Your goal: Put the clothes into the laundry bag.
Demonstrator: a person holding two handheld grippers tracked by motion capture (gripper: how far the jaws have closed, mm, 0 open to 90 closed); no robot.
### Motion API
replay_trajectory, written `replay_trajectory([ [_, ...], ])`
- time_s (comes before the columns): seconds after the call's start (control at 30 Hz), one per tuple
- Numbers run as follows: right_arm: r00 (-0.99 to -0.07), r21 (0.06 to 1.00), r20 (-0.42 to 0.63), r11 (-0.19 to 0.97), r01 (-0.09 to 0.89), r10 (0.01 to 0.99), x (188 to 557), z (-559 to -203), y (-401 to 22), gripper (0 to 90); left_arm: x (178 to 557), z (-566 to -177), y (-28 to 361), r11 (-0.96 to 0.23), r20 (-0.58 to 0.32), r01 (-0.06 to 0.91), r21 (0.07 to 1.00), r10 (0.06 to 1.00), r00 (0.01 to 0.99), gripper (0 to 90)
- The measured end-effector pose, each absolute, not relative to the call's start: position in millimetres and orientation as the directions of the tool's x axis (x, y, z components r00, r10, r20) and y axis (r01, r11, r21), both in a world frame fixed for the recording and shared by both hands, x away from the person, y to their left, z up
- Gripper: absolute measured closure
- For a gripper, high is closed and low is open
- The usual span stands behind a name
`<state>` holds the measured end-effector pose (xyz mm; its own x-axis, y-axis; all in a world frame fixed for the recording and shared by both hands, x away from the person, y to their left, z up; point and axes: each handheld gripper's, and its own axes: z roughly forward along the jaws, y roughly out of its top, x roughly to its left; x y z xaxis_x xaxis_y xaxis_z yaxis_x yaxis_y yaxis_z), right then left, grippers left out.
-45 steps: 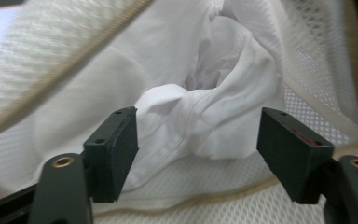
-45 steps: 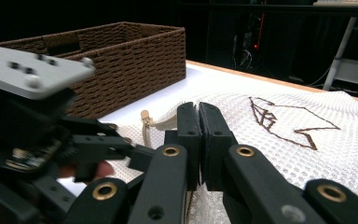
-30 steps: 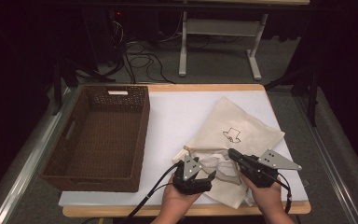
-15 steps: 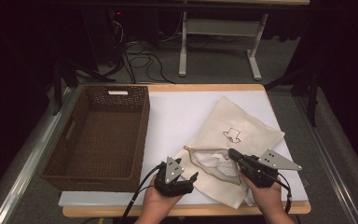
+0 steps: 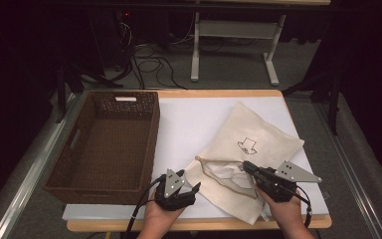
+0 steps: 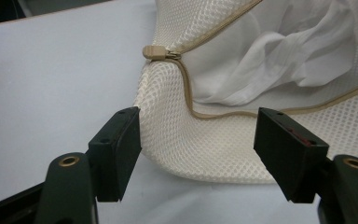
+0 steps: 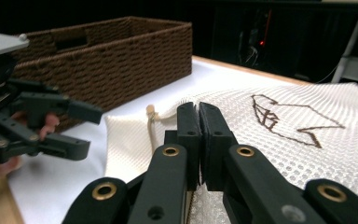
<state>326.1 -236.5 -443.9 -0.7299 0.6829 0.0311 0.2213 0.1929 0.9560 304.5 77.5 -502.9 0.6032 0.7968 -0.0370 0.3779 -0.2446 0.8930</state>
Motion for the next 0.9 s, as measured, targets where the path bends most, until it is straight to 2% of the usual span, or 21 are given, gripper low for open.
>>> replay_trajectory([
  [0.17,-0.752,0.934,0.012,0.262,0.245,0.659,321,-452,-233,89.1,308,-507,79,-0.247,-0.038,0.392,0.886,0.805,0.592,31.9],
  [0.27,-0.762,0.911,0.009,0.308,0.273,0.648,319,-463,-231,89.0,310,-507,82,-0.215,-0.079,0.417,0.883,0.808,0.584,31.5],
  [0.63,-0.773,0.803,0.015,0.453,0.387,0.634,329,-493,-219,88.8,313,-505,84,-0.225,-0.055,0.408,0.885,0.819,0.570,31.6],
  [0.9,-0.751,0.693,-0.082,0.579,0.429,0.655,332,-510,-217,89.0,320,-507,75,-0.276,-0.005,0.400,0.874,0.818,0.575,31.8],
])
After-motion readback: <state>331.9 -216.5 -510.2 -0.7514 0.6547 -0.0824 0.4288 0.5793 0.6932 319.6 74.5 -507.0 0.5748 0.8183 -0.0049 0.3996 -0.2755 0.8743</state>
